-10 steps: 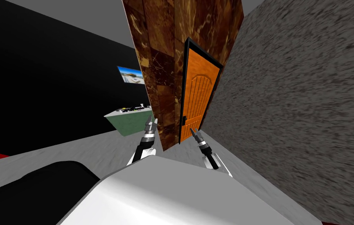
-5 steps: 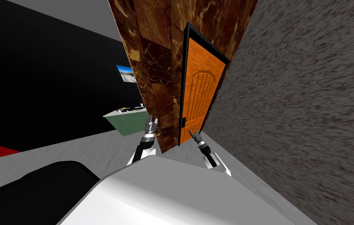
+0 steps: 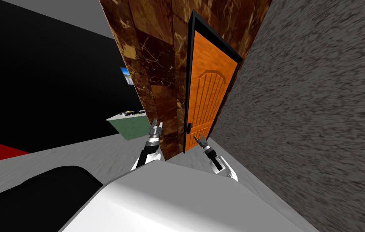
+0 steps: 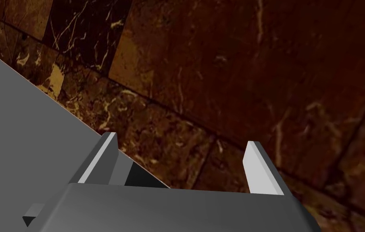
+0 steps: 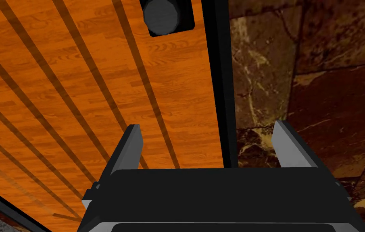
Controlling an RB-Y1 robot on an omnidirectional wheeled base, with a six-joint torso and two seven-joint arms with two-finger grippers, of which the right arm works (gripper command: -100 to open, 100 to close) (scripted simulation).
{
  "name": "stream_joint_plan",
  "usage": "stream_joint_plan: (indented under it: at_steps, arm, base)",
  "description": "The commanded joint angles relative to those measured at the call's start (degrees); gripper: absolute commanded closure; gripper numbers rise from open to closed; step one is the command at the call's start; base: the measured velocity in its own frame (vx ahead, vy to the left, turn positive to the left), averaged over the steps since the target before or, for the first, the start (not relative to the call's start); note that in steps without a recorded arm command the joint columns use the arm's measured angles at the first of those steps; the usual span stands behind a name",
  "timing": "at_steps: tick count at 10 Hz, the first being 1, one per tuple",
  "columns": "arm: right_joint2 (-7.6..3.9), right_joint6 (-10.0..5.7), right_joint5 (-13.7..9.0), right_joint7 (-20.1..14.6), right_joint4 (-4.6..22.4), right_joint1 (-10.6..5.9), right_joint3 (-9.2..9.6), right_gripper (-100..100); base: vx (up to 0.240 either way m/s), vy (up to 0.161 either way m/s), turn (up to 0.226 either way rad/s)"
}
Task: Pull the door open
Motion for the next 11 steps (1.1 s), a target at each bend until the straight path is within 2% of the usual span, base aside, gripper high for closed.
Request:
stream_joint_plan:
  at_steps: [1,4,5,6,11]
  arm:
    - [-0.51,0.35,1.14,1.51,1.69,-0.95,0.4,-100]
    - [-1.47,0.69,3.22,4.24,5.17,-2.72,1.02,-100]
    - [-1.24,0.42,2.74,3.62,4.54,-2.28,0.82,-100]
    - [1.11,1.3,3.16,5.41,6.59,-3.96,0.53,-100]
    - [7.31,3.48,4.05,9.49,11.67,-8.19,-0.28,-100]
  base:
    - [0.133,-0.052,0.06]
    - [0.145,-0.046,0.067]
    - [0.07,-0.024,0.018]
    - [0.076,-0.002,0.031]
    - [0.101,-0.01,0.04]
